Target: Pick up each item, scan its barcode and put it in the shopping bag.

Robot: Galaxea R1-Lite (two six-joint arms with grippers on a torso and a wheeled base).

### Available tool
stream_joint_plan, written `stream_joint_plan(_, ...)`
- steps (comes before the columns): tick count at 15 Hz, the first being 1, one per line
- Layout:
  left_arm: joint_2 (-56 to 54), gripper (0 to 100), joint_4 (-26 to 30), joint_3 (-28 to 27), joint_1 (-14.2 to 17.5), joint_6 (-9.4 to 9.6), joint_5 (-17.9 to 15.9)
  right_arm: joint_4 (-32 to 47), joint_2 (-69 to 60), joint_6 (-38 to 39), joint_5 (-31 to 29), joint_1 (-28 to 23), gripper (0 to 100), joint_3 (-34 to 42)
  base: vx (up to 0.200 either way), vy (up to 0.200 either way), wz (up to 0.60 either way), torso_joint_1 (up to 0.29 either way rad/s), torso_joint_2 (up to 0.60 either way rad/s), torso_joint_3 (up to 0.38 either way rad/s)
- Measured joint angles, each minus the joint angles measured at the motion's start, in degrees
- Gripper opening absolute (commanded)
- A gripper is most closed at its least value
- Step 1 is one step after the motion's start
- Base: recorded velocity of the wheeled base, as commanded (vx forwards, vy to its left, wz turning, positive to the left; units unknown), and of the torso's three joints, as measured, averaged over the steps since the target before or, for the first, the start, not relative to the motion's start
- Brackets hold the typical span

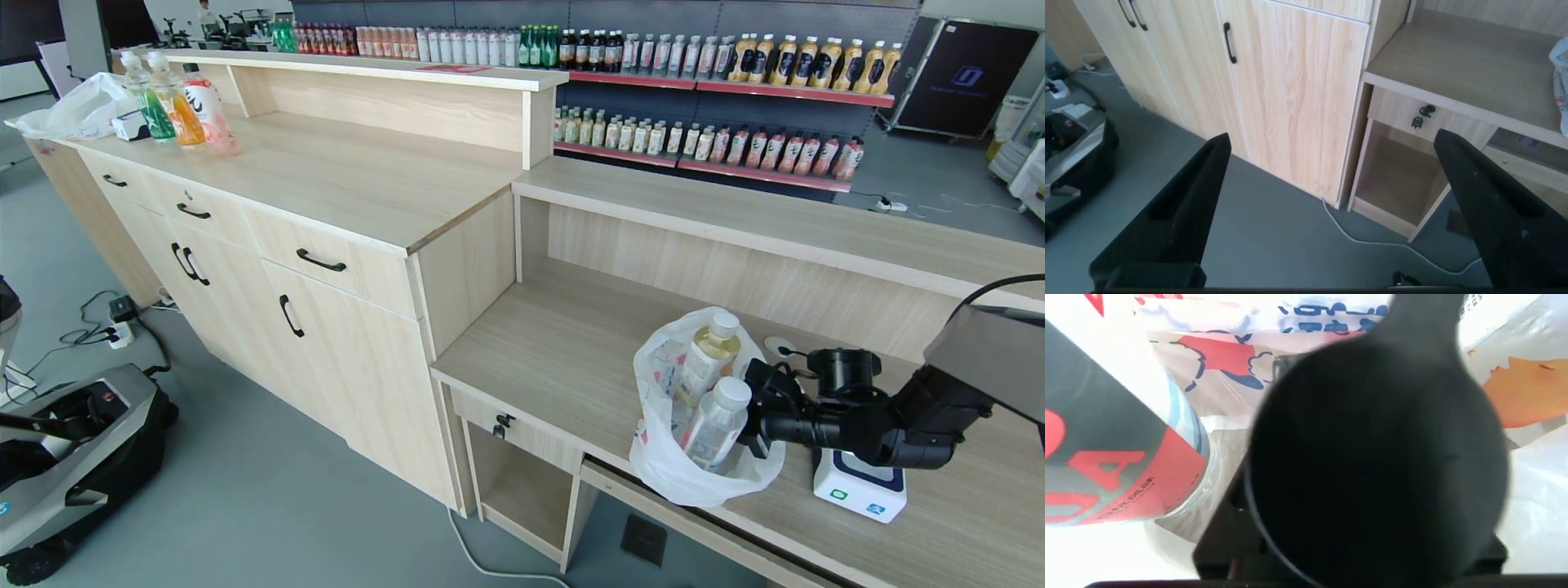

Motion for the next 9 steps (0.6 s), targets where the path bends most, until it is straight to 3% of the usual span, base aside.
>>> stream_joint_plan(9, 0.0, 100, 0.0, 0.0, 0.0, 0.00, 0.0, -0.3, 0.0, 1.5, 0.5, -0.8, 100, -0.7, 0.000, 0.000, 0.00, 0.000, 0.00, 0.000)
